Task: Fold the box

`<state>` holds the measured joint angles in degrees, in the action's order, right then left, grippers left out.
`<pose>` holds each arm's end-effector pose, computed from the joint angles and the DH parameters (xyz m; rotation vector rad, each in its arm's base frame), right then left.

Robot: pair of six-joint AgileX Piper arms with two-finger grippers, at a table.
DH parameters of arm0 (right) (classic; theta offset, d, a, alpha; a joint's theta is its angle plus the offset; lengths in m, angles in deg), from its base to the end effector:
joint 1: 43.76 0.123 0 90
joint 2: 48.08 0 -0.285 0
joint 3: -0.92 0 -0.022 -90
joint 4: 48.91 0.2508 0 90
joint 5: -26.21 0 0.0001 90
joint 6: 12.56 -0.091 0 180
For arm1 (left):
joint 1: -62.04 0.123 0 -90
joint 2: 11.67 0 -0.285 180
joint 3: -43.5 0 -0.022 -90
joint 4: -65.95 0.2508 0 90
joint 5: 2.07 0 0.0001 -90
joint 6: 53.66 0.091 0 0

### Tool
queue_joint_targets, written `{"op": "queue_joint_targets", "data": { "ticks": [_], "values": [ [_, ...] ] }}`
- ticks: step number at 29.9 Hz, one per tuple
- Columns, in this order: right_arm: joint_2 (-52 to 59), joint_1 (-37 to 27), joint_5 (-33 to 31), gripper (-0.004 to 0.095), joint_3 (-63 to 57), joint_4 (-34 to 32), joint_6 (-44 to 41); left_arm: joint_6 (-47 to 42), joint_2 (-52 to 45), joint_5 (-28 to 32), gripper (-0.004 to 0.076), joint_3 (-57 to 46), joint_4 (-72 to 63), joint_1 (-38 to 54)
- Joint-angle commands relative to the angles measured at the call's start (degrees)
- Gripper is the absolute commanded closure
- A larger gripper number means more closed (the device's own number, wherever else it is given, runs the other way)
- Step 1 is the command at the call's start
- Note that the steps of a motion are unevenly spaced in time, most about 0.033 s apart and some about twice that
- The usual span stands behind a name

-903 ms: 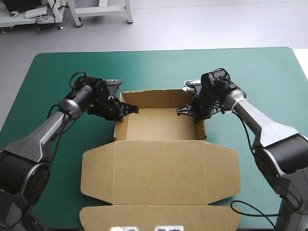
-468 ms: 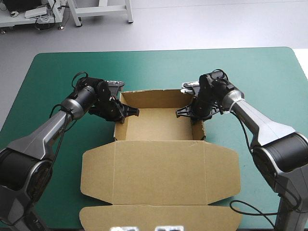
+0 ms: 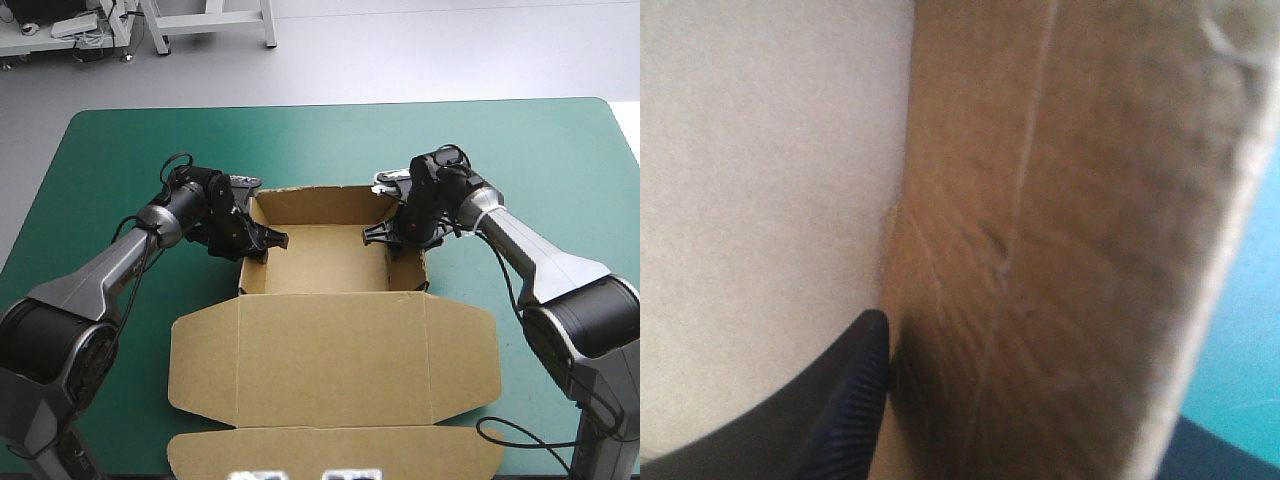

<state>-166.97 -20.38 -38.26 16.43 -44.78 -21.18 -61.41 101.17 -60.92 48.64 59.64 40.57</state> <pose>0.3702 0.1665 0.2471 -0.3437 2.9309 0.1835 0.3481 -0.1461 0.2423 0.2832 2.9175 -0.2305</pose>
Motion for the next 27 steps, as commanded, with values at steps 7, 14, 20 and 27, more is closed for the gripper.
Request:
{"op": "queue_joint_targets", "data": {
  "ticks": [7,14,20,27],
  "values": [
    [1.8,0.1,-1.1,0.0461,6.6,-4.5,0.9,-0.1,-2.7,-0.7,0.0309,3.6,-1.9,-0.7],
    [1.9,0.1,-7.1,0.0461,11.6,-10.0,0.9,-0.1,-2.7,-3.0,0.0309,10.7,-1.9,-0.7],
    [3.1,0.1,-7.1,0.0461,16.3,-9.5,0.9,-0.1,-2.7,-6.2,0.0309,16.6,0.2,-0.7],
    [7.0,0.1,-7.1,0.0462,20.6,-9.5,1.1,-0.1,-2.9,-14.7,0.031,26.1,6.3,-0.7]
  ]
}}
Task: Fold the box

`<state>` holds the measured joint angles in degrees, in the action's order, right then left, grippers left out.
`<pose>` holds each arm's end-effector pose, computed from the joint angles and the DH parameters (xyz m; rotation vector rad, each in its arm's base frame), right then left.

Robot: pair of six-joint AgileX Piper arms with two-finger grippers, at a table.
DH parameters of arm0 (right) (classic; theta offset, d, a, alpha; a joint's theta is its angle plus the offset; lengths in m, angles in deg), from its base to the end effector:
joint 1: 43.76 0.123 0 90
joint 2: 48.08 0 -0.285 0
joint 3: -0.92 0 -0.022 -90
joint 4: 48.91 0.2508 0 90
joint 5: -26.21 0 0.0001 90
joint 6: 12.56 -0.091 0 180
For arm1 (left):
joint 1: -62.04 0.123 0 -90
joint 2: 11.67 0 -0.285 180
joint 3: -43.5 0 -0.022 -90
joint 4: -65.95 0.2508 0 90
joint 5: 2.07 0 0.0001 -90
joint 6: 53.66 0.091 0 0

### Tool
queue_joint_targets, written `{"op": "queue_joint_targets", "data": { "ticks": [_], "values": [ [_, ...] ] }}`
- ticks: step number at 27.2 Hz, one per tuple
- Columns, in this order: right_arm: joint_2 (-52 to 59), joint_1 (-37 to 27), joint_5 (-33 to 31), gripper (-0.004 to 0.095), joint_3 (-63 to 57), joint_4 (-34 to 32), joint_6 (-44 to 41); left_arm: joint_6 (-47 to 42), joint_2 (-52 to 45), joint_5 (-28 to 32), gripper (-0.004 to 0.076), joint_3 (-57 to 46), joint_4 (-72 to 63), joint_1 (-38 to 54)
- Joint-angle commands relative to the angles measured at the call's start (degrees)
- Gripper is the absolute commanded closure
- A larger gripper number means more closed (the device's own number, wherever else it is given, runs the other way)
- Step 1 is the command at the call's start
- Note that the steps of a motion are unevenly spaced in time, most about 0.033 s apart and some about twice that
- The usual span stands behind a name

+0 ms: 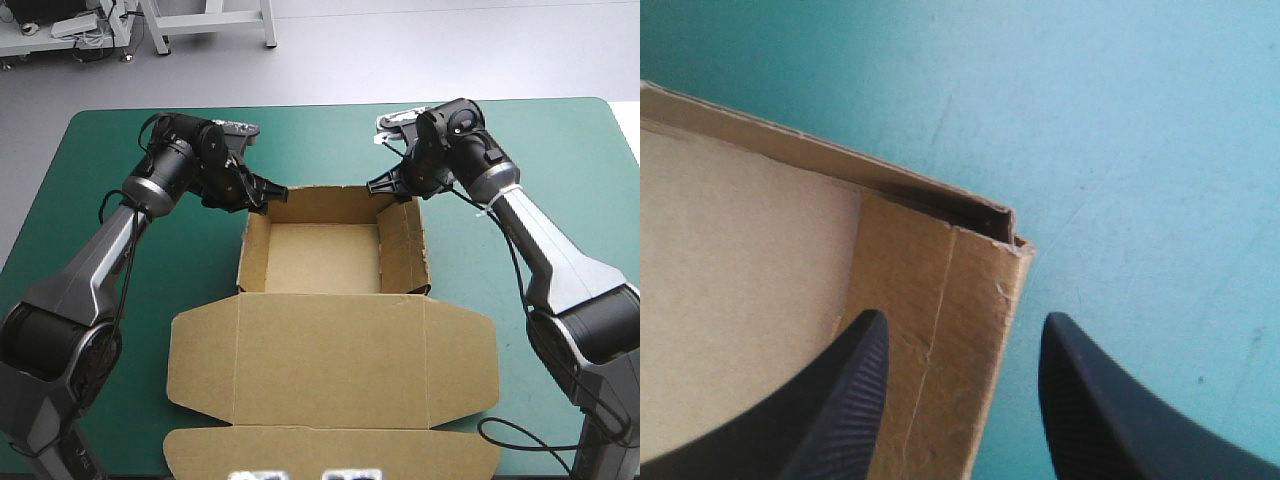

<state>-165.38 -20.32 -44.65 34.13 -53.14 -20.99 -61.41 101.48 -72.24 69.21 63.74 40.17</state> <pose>0.3845 0.1598 0.3417 -0.3644 2.6756 0.0671 0.3664 -0.1506 0.3341 0.3320 2.7473 -0.1920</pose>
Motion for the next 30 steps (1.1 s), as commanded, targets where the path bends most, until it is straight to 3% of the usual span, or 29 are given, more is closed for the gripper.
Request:
{"op": "queue_joint_targets", "data": {
  "ticks": [1,4,7,10,13,16,17,21,25,30],
  "values": [
    [6.3,0.1,-0.7,0.0462,3.3,-1.5,0.9,-0.1,-3.4,-3.7,0.0314,7.1,3.0,-0.3],
    [9.0,0.1,-0.7,0.0462,3.5,-3.0,1.8,-0.1,-5.0,-3.7,0.0335,10.5,3.6,-0.3],
    [11.8,-0.2,-0.7,0.0463,3.5,-4.6,1.7,0.0,-7.4,-3.7,0.0412,13.1,4.5,-0.3],
    [14.5,-1.2,-0.7,0.0474,3.5,-3.9,0.6,2.1,-10.6,-3.7,0.056,13.9,4.8,-0.3],
    [16.5,-2.9,-0.7,0.0607,3.5,-0.8,0.6,4.5,-13.7,-3.7,0.0719,13.9,4.4,-0.3],
    [17.4,-4.5,-0.7,0.0776,3.3,2.7,1.4,4.5,-16.8,-3.7,0.0733,13.9,3.7,-0.3],
    [17.4,-5.1,-0.7,0.0791,3.3,4.2,2.1,4.5,-17.8,-3.7,0.0733,13.9,3.3,-0.3],
    [17.4,-6.2,-0.7,0.0771,1.2,9.0,3.5,4.5,-21.8,-3.7,0.0733,13.9,1.4,-0.3],
    [17.4,-6.2,-0.7,0.0771,-3.8,8.1,3.5,6.3,-24.9,-3.7,0.0733,13.0,-1.4,-0.3],
    [17.3,-6.2,1.0,0.0771,-14.6,8.1,3.7,8.2,-31.6,-3.7,0.0733,2.6,-2.3,-0.3]
  ]
}}
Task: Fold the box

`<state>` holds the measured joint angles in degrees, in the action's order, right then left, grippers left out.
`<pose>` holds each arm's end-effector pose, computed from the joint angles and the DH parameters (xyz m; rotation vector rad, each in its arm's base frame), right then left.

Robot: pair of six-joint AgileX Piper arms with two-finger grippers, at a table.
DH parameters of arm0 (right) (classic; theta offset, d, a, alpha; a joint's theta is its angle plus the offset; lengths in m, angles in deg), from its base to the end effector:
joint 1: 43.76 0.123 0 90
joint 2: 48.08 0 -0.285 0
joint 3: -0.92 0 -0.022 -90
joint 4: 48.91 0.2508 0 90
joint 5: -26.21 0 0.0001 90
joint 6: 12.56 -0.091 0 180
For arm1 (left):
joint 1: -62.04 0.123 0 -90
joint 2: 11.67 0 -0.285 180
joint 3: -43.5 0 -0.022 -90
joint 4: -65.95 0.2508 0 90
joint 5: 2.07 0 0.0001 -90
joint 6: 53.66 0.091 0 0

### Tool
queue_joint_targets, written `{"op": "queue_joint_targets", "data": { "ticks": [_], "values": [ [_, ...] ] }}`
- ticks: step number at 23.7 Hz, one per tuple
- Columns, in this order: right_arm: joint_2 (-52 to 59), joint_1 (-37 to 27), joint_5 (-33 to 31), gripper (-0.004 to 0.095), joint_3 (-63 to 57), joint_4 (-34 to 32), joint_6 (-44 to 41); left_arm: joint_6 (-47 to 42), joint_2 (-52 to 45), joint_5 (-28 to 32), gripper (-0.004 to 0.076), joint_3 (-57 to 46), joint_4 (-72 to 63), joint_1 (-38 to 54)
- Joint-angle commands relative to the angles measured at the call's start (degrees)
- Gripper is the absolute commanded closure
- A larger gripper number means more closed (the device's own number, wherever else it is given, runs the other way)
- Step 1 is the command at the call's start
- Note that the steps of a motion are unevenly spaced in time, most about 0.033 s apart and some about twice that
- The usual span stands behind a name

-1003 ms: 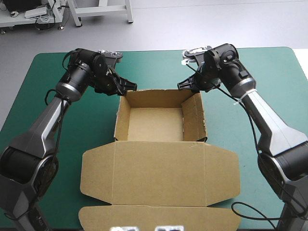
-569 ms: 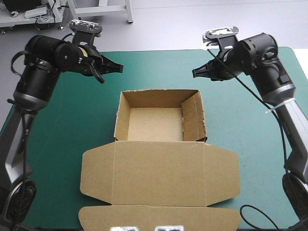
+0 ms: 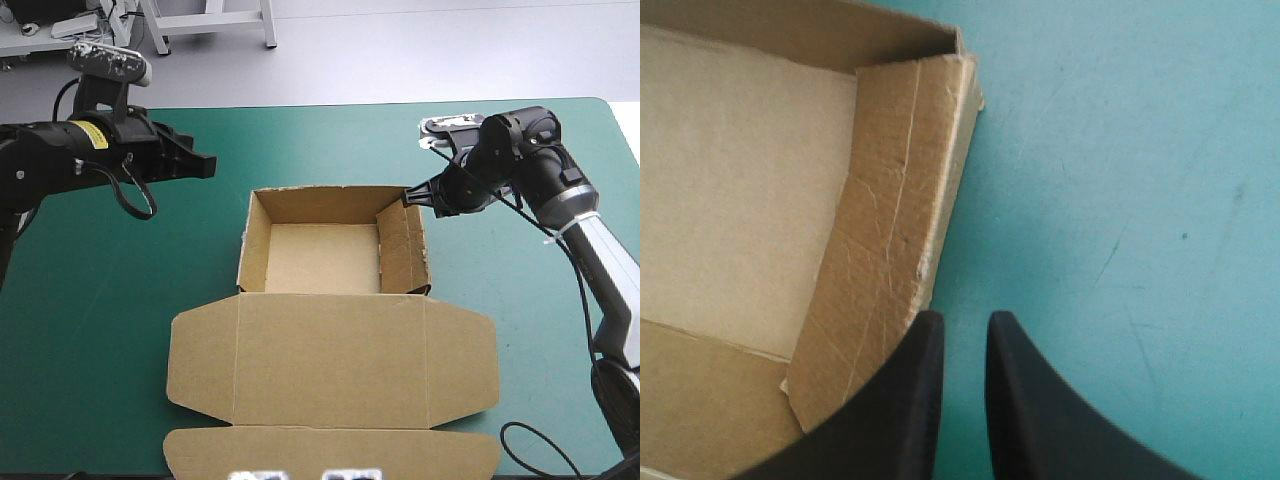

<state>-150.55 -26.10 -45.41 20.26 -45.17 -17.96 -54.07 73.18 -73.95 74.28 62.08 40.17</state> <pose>0.3286 0.1105 0.3710 -0.2809 2.7008 0.2101 0.2188 -0.0941 0.5185 0.4246 2.1711 -0.2993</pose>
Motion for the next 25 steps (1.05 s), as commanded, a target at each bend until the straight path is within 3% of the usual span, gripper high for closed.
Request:
{"op": "queue_joint_targets", "data": {
  "ticks": [1,4,9,11,20,25],
  "values": [
    [2.5,-0.4,2.3,0.0771,-1.1,0.4,0.7,1.4,-4.0,-2.0,0.0733,-3.8,-0.6,-0.3],
    [2.5,-0.4,2.4,0.0761,-1.8,1.6,0.9,1.8,-8.1,-2.0,0.0733,-10.8,-0.4,-0.3],
    [2.5,-0.4,0.9,0.0469,-1.8,4.1,4.1,1.9,-11.8,-2.0,0.0733,-16.8,0.1,-0.3],
    [2.4,-0.4,1.6,0.0416,-1.8,4.1,3.2,1.9,-12.5,-2.0,0.0733,-17.8,0.1,-0.3],
    [-4.1,-0.4,3.3,0.0412,-1.8,10.3,3.2,1.9,-14.1,-2.0,0.0733,-18.1,0.1,-0.3],
    [-8.9,-0.4,4.9,0.0412,-1.8,10.1,3.9,1.9,-16.7,-2.0,0.0733,-19.7,0.1,-0.3]
  ]
}}
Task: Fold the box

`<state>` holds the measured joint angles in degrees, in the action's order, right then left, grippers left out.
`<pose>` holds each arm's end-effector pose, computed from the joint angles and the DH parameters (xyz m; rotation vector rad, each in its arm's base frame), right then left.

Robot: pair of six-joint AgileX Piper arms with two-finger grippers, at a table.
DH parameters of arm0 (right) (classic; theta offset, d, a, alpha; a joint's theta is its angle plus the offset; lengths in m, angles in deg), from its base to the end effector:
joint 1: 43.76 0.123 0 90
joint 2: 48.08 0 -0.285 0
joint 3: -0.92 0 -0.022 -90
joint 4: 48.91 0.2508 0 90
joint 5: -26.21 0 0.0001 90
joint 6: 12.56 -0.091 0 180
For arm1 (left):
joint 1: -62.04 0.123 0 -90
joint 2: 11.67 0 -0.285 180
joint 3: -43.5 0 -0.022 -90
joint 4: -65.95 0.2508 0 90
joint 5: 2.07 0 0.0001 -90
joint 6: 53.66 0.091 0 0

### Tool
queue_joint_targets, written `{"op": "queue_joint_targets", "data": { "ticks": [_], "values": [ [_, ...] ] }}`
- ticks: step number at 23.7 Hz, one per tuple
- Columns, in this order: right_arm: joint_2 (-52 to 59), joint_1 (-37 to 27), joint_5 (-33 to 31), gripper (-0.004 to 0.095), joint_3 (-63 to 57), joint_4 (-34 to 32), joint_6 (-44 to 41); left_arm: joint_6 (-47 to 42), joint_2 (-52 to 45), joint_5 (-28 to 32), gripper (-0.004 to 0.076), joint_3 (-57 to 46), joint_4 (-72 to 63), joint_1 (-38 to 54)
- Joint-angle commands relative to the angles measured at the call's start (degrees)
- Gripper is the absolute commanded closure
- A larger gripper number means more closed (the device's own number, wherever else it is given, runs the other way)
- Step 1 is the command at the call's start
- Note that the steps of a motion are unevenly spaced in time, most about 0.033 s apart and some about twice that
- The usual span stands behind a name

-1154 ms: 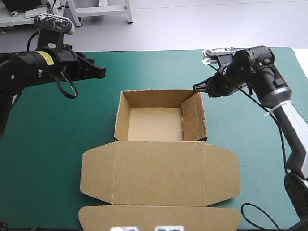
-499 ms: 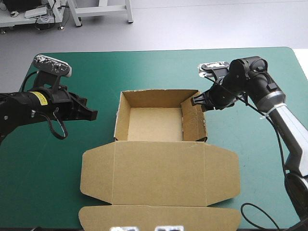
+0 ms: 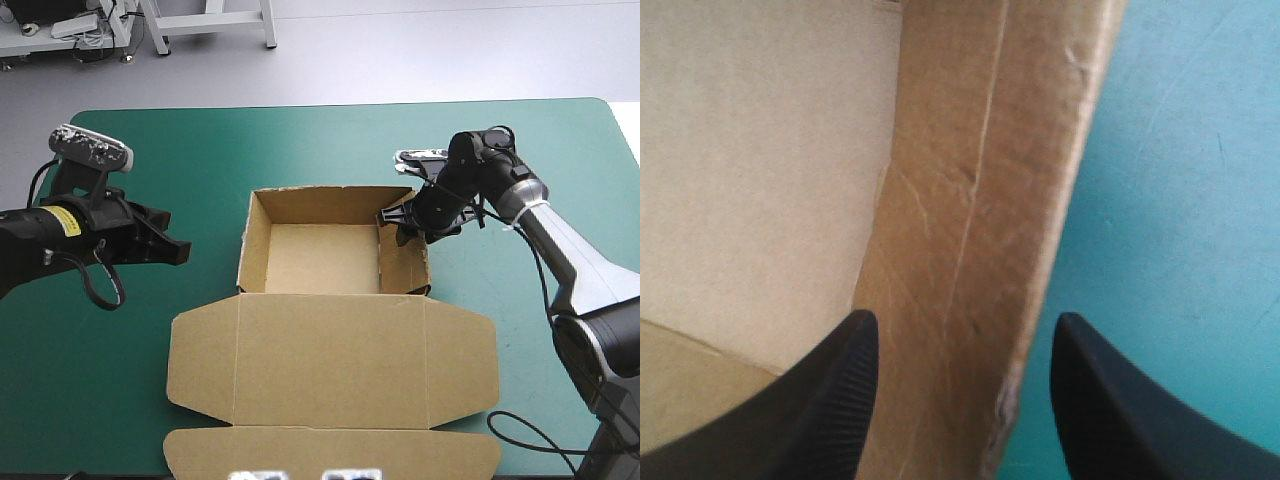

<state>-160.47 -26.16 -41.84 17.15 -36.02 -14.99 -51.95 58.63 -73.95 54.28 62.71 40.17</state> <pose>0.3614 0.1344 0.2960 -0.3015 2.8689 0.3837 0.1625 -0.0705 0.4774 0.4784 2.2544 -0.2521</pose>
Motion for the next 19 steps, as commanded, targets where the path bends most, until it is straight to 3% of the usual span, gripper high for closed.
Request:
{"op": "queue_joint_targets", "data": {
  "ticks": [1,5,9,16,19],
  "values": [
    [0.2,-0.4,1.5,0.0414,1.3,1.0,2.0,-0.2,-2.8,-2.0,0.0733,-0.2,-0.5,-0.3],
    [-1.9,-0.4,1.7,0.0535,1.3,1.1,2.4,-0.2,-4.6,-2.0,0.0733,-2.2,-0.5,-0.3],
    [-2.3,-0.4,1.5,0.0912,1.3,1.2,3.2,-0.2,-6.3,-2.0,0.0733,-4.8,-0.4,-0.3],
    [0.2,-2.0,-3.2,0.0926,1.6,-2.5,3.3,-0.2,-6.4,-2.0,0.0733,-5.0,-0.4,-0.3],
    [4.4,-9.5,-3.5,0.0926,1.6,-2.5,4.3,-0.2,-6.4,-2.0,0.0733,-5.0,-0.1,-0.3]
  ]
}}
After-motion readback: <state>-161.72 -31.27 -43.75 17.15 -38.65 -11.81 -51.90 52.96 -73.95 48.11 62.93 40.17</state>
